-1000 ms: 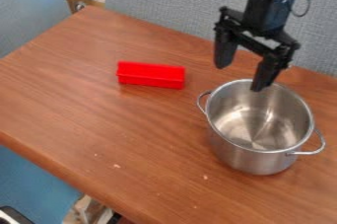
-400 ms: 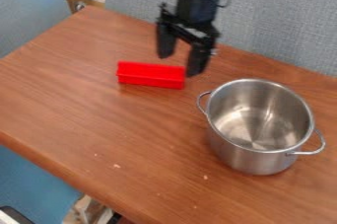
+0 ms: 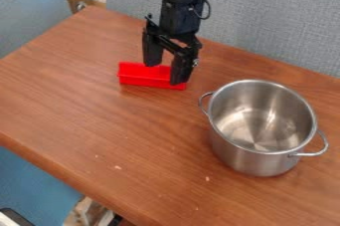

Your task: Put the red object in the metal pot

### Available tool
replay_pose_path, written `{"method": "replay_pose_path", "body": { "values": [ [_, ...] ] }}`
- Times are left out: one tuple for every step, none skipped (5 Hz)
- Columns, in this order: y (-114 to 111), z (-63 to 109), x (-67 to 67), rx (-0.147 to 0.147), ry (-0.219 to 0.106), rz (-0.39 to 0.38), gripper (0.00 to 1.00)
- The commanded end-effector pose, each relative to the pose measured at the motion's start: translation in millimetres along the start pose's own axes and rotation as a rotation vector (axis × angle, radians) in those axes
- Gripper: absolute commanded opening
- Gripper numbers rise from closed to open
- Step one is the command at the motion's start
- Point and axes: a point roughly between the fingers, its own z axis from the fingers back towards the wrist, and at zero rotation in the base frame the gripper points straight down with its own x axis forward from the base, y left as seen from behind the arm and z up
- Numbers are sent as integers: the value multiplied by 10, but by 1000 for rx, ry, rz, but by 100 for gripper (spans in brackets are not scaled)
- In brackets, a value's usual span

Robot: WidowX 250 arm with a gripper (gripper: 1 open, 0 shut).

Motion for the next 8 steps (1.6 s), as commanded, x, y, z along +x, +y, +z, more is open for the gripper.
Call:
{"method": "replay_pose_path", "body": {
  "values": [
    [234,102,23,38,-42,-151,100],
    [381,43,65,44,-50,-282,100],
    [493,-60,101,35,-53,-358,100],
    [583,-179,133,18,-56,-388,100],
    [657,-254,155,1,-57,-415,100],
    [699,-279,177,-13,-60,-433,100],
    [708,-299,195,-24,-62,-457,100],
    [701,-313,206,-32,-63,-480,100]
  ]
}}
